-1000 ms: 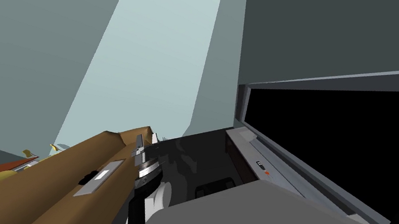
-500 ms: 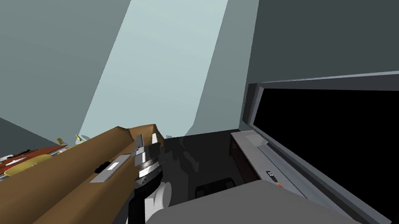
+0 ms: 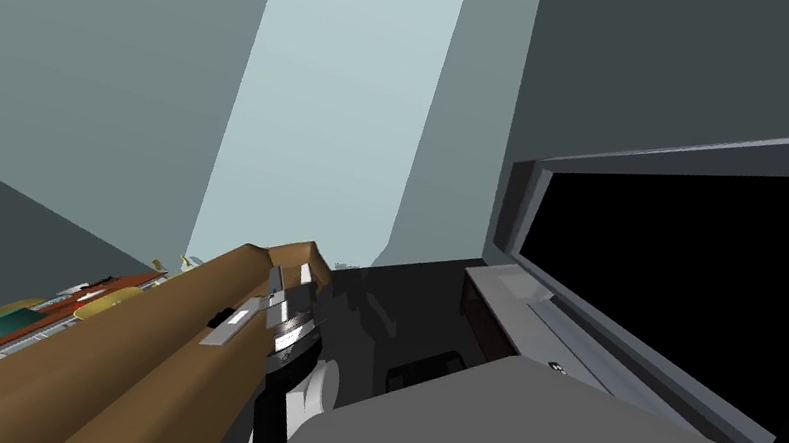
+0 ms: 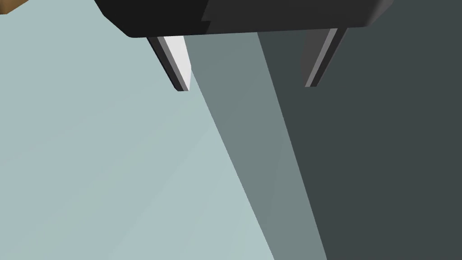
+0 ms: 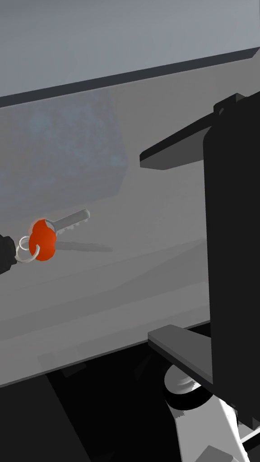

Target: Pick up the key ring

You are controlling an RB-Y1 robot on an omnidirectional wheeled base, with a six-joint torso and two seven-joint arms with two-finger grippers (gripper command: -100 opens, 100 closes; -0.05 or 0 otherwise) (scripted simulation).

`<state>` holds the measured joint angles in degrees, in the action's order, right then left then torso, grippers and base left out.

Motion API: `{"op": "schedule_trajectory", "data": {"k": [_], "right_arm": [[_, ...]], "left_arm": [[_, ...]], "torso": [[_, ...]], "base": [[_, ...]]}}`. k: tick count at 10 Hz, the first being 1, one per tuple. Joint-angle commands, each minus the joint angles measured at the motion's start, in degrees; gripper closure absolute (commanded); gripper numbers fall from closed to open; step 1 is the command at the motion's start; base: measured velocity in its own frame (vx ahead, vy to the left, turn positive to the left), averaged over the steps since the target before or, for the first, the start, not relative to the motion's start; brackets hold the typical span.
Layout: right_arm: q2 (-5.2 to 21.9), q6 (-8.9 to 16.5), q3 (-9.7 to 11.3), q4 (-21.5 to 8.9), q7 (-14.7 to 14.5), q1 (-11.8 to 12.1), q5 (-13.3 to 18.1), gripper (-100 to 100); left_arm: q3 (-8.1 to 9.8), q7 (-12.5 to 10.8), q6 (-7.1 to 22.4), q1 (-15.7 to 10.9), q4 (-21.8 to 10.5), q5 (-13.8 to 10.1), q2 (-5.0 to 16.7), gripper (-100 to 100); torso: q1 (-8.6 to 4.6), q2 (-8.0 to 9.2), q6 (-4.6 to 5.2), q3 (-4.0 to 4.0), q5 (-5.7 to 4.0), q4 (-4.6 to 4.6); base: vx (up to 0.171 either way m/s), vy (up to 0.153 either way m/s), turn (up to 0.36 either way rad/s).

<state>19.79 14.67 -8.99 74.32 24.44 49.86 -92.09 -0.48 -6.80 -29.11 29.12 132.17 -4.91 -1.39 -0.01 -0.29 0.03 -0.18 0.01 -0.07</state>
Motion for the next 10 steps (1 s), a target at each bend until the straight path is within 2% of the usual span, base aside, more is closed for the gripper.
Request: {"op": "schedule_trajectory", "data": {"k": [1,3,4,5,6,9,10], "right_arm": [[0.9,1.7,-0.3,-1.7,-0.4,0.7,-2.9,-100],[2.1,3.4,-0.2,-4.3,0.3,1.4,-6.3,-100],[2.1,3.4,-0.2,-4.3,0.3,1.4,-6.3,-100],[3.3,4.9,0.0,-6.5,0.9,1.9,-9.1,-100],[3.8,5.5,0.1,-7.4,1.2,2.1,-10.3,-100],[5.7,7.1,0.4,-9.4,1.9,2.7,-13.3,-100],[5.1,6.6,0.4,-9.0,1.6,2.5,-12.6,-100]], "left_arm": [[0.00,0.0,0.0,0.0,0.0,0.0,0.0,0],[0.00,0.0,0.0,0.0,0.0,0.0,0.0,0],[0.00,0.0,0.0,0.0,0.0,0.0,0.0,0],[0.00,0.0,0.0,0.0,0.0,0.0,0.0,0],[0.00,0.0,0.0,0.0,0.0,0.0,0.0,0],[0.00,0.0,0.0,0.0,0.0,0.0,0.0,0],[-0.01,0.0,0.0,0.0,0.0,0.0,0.0,0]], "torso": [[0.00,0.00,0.00,0.00,0.00,0.00],[-0.01,-0.07,-0.04,-0.04,0.00,-0.01],[-0.01,-0.12,-0.04,-0.07,0.00,-0.02],[0.01,-0.05,0.01,-0.03,0.00,-0.01],[0.03,-0.14,-0.04,-0.07,0.01,-0.02],[0.13,0.04,0.00,0.02,0.03,0.01],[0.16,0.03,-0.03,0.02,0.04,0.01]], "base": [[0.079,-0.019,0.155],[0.109,-0.023,0.265],[0.083,-0.030,0.048],[0.118,-0.019,0.228],[0.130,-0.033,0.253],[0.066,-0.001,0.112],[0.034,0.000,0.037]]}}
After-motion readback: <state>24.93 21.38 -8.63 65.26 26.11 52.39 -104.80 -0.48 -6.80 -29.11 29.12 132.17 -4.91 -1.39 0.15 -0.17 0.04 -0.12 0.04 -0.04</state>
